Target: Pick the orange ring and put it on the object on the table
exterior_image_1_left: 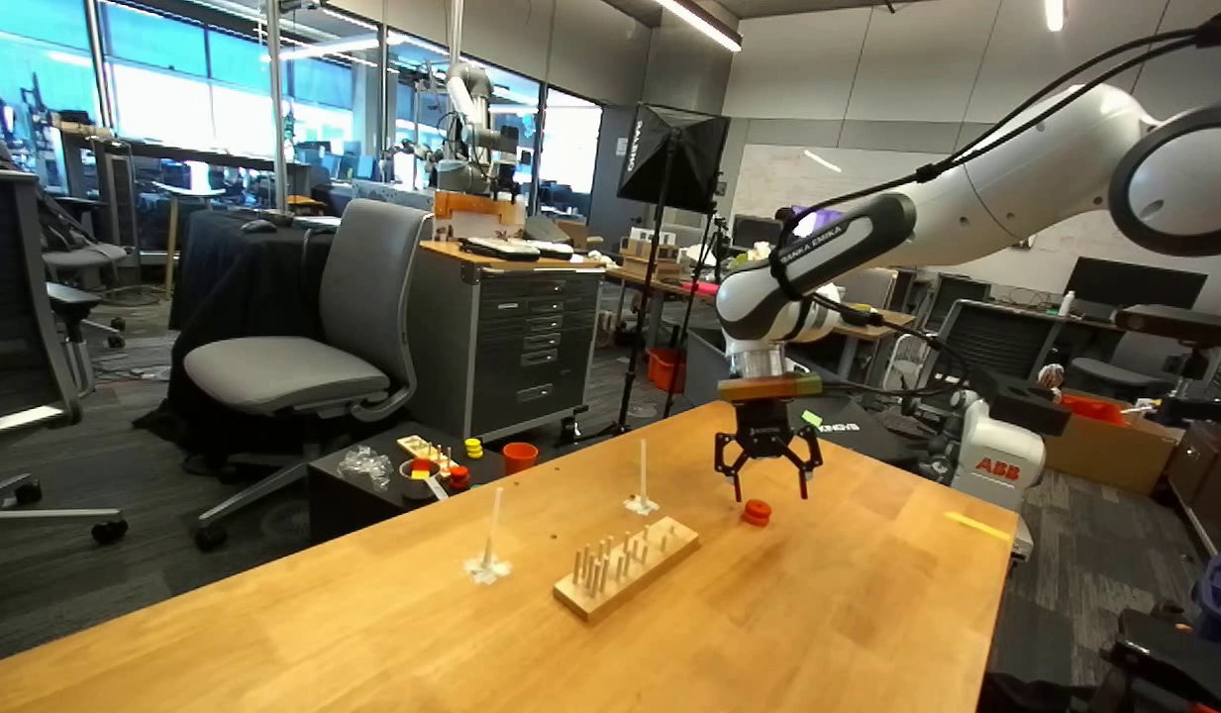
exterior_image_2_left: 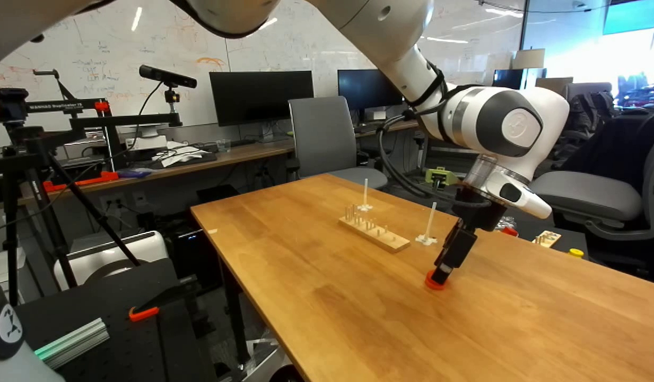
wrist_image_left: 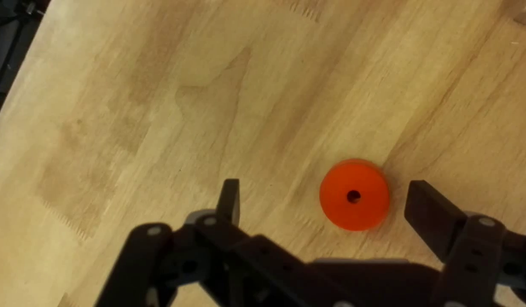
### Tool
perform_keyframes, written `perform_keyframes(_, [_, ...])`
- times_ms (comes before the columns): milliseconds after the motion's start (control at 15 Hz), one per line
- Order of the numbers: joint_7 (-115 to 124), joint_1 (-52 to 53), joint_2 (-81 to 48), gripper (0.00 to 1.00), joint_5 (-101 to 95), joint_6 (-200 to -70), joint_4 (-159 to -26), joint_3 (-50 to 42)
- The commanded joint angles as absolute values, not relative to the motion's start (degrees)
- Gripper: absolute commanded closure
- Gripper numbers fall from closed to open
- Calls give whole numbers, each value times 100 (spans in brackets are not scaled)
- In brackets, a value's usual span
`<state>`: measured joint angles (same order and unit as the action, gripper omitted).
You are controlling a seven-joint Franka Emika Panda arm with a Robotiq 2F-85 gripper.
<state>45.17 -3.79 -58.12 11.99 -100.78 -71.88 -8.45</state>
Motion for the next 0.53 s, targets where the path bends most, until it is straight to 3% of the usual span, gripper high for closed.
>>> perform_keyframes(0, [4370,-536,-6112,0,1179,-9689,-6604,-760])
perform_keyframes(467, [4172,-658,-6411,0,1168,-9287,-6098,-742])
